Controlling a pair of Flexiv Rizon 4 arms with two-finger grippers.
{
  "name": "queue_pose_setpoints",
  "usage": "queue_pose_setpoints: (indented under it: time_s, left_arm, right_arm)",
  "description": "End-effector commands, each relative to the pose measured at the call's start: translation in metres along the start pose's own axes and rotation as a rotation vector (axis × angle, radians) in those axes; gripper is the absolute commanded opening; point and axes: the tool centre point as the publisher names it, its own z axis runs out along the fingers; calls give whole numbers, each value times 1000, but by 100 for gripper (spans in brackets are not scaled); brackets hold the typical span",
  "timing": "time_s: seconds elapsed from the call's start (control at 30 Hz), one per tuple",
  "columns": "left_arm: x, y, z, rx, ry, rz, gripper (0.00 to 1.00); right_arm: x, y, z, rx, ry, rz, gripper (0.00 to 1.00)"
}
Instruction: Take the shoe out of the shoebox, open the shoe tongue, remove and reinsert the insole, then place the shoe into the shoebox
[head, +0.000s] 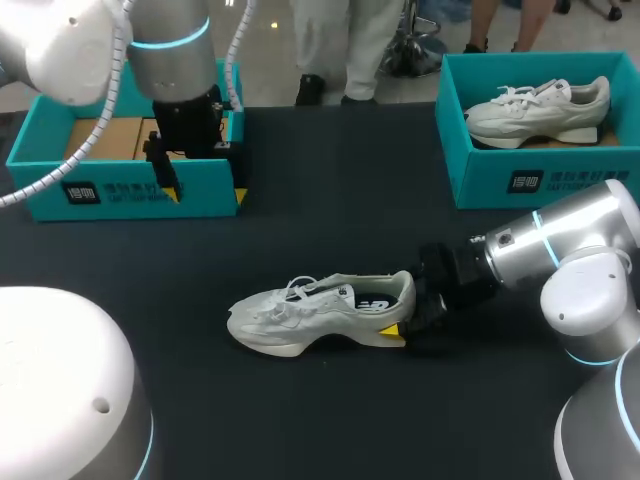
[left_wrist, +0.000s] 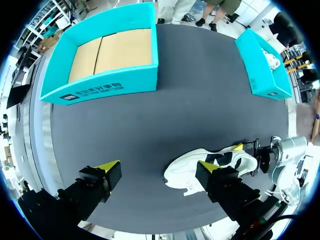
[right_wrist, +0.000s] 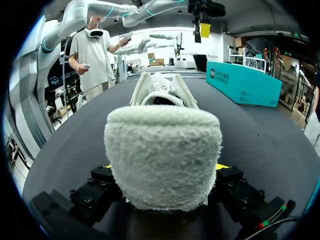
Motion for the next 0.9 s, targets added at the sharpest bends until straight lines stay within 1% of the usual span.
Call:
queue_pose_setpoints:
  time_s: [0.03, 0.2, 0.4, 0.5, 0.7, 0.8, 0.83, 0.87, 0.9]
  left_arm:
    - [24, 5, 8, -5, -9, 4, 100]
    - [58, 21, 15, 17, -24, 43, 100]
    - [96, 35, 30, 16, -33, 59, 100]
    - [111, 42, 39, 1, -42, 68, 100]
    - [132, 52, 57, -14, -65, 79, 100]
    - [139, 57, 66, -40, -77, 92, 100]
    - [142, 60, 68, -49, -65, 120, 100]
    - [143, 63, 70, -44, -104, 103, 100]
    - [143, 63, 70, -44, -104, 103, 100]
  right_arm:
    - [0, 1, 4, 5, -1, 1, 0]
    - [0, 1, 4, 5, -1, 1, 0]
    - [0, 1, 4, 5, -1, 1, 0]
    - [0, 1, 4, 5, -1, 1, 0]
    - [0, 1, 4, 5, -1, 1, 0]
    - [0, 1, 4, 5, -1, 1, 0]
    - [0, 1, 4, 5, -1, 1, 0]
    - [0, 1, 4, 5, -1, 1, 0]
    - [0, 1, 4, 5, -1, 1, 0]
